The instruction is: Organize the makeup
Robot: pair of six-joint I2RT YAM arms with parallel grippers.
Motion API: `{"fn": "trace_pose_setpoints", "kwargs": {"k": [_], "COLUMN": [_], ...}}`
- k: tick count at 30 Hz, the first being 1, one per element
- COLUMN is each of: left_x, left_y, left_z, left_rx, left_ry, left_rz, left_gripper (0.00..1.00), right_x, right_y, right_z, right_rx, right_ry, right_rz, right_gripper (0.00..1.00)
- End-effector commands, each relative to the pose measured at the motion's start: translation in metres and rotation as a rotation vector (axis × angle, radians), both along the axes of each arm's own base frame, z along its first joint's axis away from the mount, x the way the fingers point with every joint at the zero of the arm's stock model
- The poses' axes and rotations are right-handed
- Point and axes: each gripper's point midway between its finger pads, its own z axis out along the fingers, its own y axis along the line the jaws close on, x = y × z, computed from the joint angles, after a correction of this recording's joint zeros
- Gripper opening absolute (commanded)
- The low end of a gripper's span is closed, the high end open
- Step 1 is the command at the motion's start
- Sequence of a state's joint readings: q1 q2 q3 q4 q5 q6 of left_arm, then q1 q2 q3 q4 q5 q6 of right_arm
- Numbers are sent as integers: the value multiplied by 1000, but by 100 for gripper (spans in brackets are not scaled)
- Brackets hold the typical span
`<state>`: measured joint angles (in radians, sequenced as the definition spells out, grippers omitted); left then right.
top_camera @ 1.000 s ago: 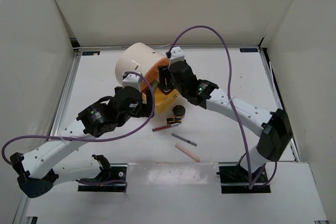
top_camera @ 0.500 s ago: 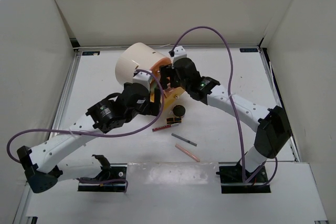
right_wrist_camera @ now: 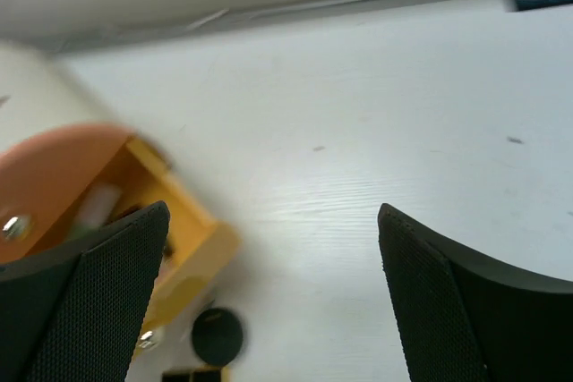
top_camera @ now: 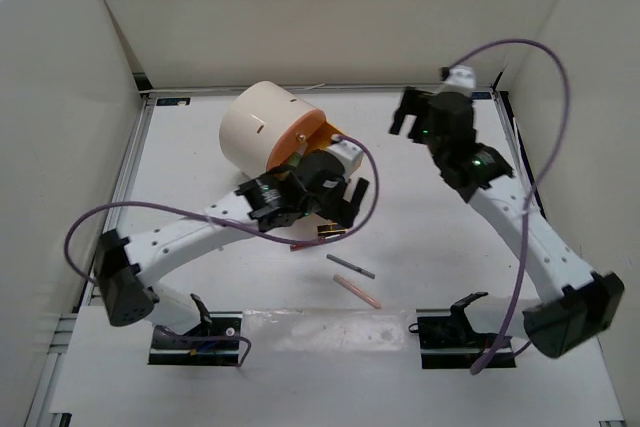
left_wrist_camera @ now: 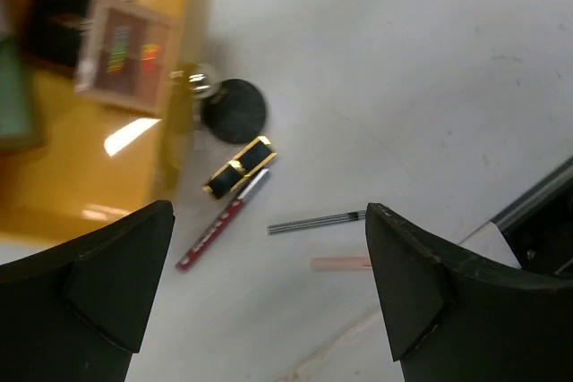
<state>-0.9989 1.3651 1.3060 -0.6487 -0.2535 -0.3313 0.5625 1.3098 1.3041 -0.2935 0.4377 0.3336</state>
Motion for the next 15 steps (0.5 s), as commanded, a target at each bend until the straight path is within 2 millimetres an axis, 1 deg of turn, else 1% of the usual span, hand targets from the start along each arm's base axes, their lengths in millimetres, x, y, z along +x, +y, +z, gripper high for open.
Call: {"fn": "trace_pose_setpoints", "kwargs": {"k": [1, 2, 3, 4, 5, 6, 7, 8, 9, 10, 11, 12, 13, 14, 15], "left_x": [-18, -23, -24, -24, -22, -20, -16, -5, 1, 5, 13, 17, 22, 27, 30], "left_y": [-53, -67, -73, -78, -84, -84, -84, -79, -76, -74, -68, -65, -63, -57, -56], "left_z": [-14, -29, -38, -48, -70, -80, -92, -113, -119, -128, -142, -147, -152, -157, -159], "left_rx": [12, 39, 55, 65, 108, 136, 159, 226, 245, 257, 302, 316, 324, 357, 368], "left_ry": [11, 32, 43, 58, 78, 90, 104, 88, 79, 78, 52, 36, 29, -2, -10], "left_rz": [-163, -192, -197, -191, -173, -155, -105, -32, 9, 60, 114, 143, 184, 226, 235], "left_gripper": [98, 98, 98, 98, 98, 98, 98, 98, 98, 98, 98, 98, 98, 98, 98], "right_x": [-16, -20, -25, -27, -29, -32, -33, -35, -36, -37, -37, -36, -36, -36, -36], "right_y": [-62, -74, -89, -96, -102, -111, -115, -123, -122, -124, -126, -132, -129, -131, -132], "right_z": [-2, -11, -9, -16, -18, -21, -27, -32, -35, -45, -46, -49, -54, -56, -62], "right_rx": [63, 59, 68, 63, 65, 68, 67, 66, 75, 72, 76, 81, 88, 91, 97], "right_ry": [24, 40, 39, 55, 57, 73, 89, 106, 116, 138, 141, 147, 165, 171, 189], "right_rz": [-168, -191, -217, -230, -243, -255, -260, -277, -261, -260, -261, -270, -249, -246, -242], "right_gripper": [99, 99, 99, 99, 99, 99, 99, 99, 99, 99, 99, 99, 99, 99, 99]}}
